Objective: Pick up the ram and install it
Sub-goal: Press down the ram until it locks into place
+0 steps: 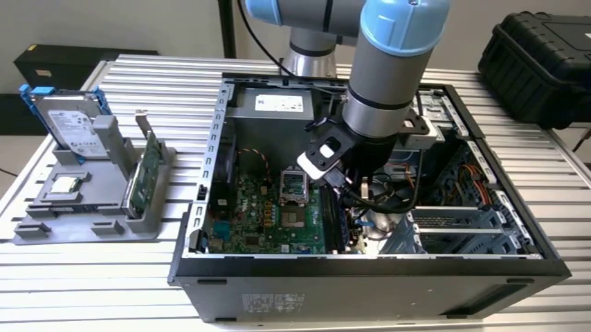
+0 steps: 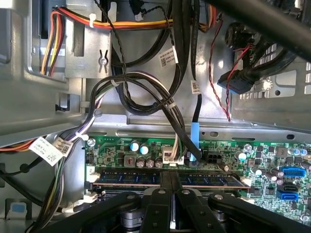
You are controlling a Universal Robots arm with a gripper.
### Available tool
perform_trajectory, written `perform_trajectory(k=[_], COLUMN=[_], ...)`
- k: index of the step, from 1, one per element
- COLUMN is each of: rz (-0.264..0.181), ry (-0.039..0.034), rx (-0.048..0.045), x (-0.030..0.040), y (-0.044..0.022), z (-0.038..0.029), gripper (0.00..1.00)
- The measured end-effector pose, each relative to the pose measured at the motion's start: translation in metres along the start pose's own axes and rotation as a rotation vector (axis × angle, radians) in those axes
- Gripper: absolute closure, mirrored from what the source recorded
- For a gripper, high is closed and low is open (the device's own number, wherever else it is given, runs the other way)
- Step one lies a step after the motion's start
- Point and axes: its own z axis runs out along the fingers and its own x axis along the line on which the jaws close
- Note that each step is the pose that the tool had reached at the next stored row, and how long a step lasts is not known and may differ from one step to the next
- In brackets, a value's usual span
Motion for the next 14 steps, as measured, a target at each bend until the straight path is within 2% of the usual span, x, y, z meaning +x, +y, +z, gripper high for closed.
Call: perform_trajectory(k=[14], rz=[0.000], ry=[-0.0002], rx=[0.0000], x=[0.0000], y=[0.0000], z=[0.0000], gripper=[1.00])
